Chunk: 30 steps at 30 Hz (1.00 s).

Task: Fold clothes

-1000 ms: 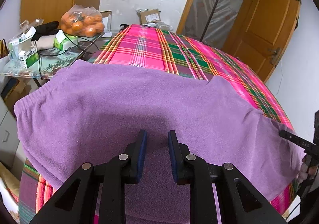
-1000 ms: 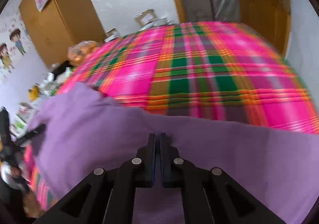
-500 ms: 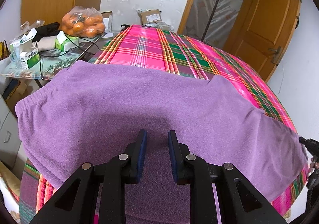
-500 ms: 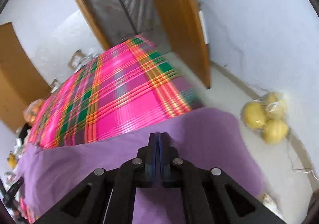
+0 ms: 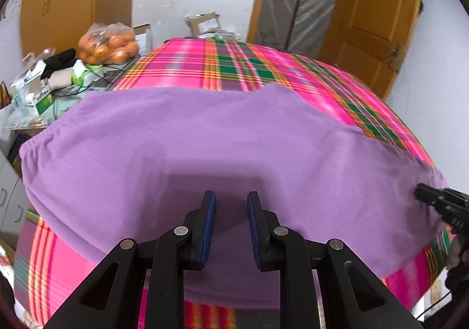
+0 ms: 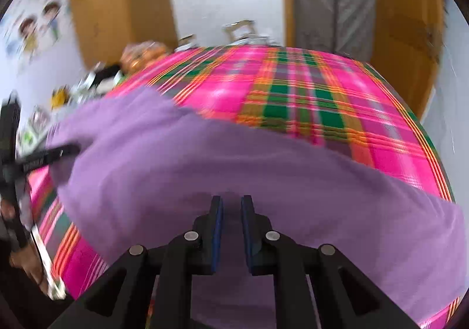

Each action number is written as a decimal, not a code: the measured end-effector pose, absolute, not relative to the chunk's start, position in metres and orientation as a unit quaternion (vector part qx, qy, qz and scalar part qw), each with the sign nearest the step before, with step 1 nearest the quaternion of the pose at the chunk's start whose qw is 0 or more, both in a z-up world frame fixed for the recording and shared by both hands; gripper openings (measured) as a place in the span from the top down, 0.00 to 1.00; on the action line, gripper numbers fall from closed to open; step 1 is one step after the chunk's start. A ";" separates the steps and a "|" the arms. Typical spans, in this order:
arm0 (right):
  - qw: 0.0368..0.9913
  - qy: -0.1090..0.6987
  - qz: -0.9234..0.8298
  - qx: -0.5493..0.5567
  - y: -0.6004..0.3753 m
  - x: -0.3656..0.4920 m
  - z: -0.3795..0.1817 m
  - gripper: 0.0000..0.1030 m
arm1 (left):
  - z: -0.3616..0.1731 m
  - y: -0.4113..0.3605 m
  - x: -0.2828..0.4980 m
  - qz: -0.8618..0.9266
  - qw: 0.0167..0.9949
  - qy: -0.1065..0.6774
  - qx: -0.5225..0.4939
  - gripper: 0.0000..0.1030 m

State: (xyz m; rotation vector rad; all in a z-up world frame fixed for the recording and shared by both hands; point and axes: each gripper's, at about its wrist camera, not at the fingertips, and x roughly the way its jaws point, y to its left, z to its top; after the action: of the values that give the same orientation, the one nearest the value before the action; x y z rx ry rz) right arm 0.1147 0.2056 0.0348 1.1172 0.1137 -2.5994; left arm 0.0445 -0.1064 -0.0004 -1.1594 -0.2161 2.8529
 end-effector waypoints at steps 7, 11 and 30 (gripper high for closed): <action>0.181 0.018 -0.897 0.403 0.227 0.130 0.032 0.88 | -0.005 -0.093 0.062 0.931 0.039 -0.052 -0.359 0.71; 0.181 0.008 -0.894 0.410 0.230 0.129 0.037 0.85 | -0.003 -0.090 0.060 0.929 0.038 -0.041 -0.365 0.69; 0.221 -0.001 -0.880 0.419 0.180 0.076 0.040 0.82 | 0.010 -0.209 0.064 0.923 -0.082 -0.183 -0.329 0.70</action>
State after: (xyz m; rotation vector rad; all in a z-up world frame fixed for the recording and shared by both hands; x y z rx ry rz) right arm 0.0757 0.1799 0.0404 1.1583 -0.0025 -2.4333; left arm 0.0641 -0.2088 0.0097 -1.0909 -0.6083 3.0614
